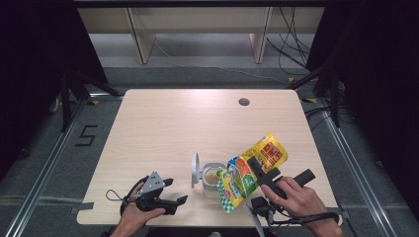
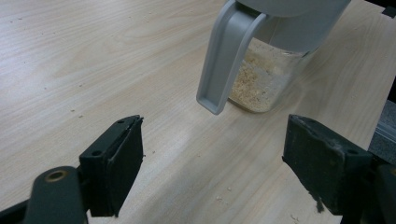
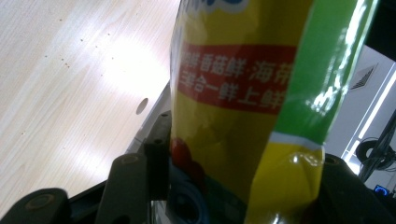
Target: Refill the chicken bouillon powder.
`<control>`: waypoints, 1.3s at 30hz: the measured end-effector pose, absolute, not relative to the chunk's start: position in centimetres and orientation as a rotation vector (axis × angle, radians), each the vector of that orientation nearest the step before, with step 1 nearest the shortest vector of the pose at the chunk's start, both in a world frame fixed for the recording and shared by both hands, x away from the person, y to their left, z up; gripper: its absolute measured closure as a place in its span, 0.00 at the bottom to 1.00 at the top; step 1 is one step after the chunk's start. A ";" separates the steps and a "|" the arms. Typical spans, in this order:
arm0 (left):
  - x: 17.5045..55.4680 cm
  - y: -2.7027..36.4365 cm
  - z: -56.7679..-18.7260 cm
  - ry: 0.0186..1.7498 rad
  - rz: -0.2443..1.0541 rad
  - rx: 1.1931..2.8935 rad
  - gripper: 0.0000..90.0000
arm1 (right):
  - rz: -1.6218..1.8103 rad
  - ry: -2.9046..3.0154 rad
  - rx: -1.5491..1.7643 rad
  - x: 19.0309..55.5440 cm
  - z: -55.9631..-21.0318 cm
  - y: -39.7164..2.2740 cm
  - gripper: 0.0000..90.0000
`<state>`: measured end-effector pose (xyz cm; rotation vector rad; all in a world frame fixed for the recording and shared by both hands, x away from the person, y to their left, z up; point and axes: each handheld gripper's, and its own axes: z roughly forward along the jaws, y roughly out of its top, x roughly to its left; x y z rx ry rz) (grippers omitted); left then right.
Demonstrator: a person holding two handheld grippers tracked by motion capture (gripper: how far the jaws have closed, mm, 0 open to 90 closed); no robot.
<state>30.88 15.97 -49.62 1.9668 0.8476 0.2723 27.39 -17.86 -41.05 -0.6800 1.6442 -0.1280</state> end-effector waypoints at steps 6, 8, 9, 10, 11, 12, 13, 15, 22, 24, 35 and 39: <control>30.9 16.1 -49.6 0.845 0.288 1.981 0.22 | -0.129 1.644 -0.683 27.4 -41.1 -17.8 0.59; 30.9 16.0 -49.6 0.846 0.278 1.968 0.22 | -0.129 1.645 -0.683 27.4 -41.1 -17.8 0.59; 30.9 16.0 -49.6 0.843 0.279 1.964 0.22 | -0.128 1.646 -0.684 27.4 -41.1 -17.8 0.59; 30.9 16.0 -49.6 0.834 0.282 1.965 0.22 | -0.127 1.643 -0.683 27.4 -41.1 -17.8 0.59; 30.9 15.9 -49.6 0.834 0.281 1.960 0.22 | -0.128 1.644 -0.683 27.4 -41.1 -17.8 0.59; 30.9 15.9 -49.6 0.833 0.281 1.961 0.22 | -0.128 1.644 -0.684 27.4 -41.1 -17.8 0.59; 30.9 15.9 -49.6 0.833 0.281 1.961 0.22 | -0.128 1.643 -0.684 27.4 -41.1 -17.8 0.59; 30.9 16.0 -49.6 0.832 0.282 1.962 0.22 | -0.128 1.646 -0.683 27.4 -41.1 -17.8 0.59; 30.9 16.0 -49.6 0.832 0.282 1.961 0.22 | -0.129 1.644 -0.685 27.4 -41.1 -17.8 0.60; 30.9 16.0 -49.6 0.832 0.282 1.961 0.22 | -0.130 1.644 -0.686 27.4 -41.1 -17.8 0.62; 31.0 16.1 -49.6 0.822 0.283 1.976 0.22 | -0.125 1.650 -0.684 27.4 -41.1 -17.9 0.63; 31.0 16.1 -49.6 0.823 0.282 1.973 0.22 | -0.124 1.650 -0.693 27.5 -41.0 -17.8 0.63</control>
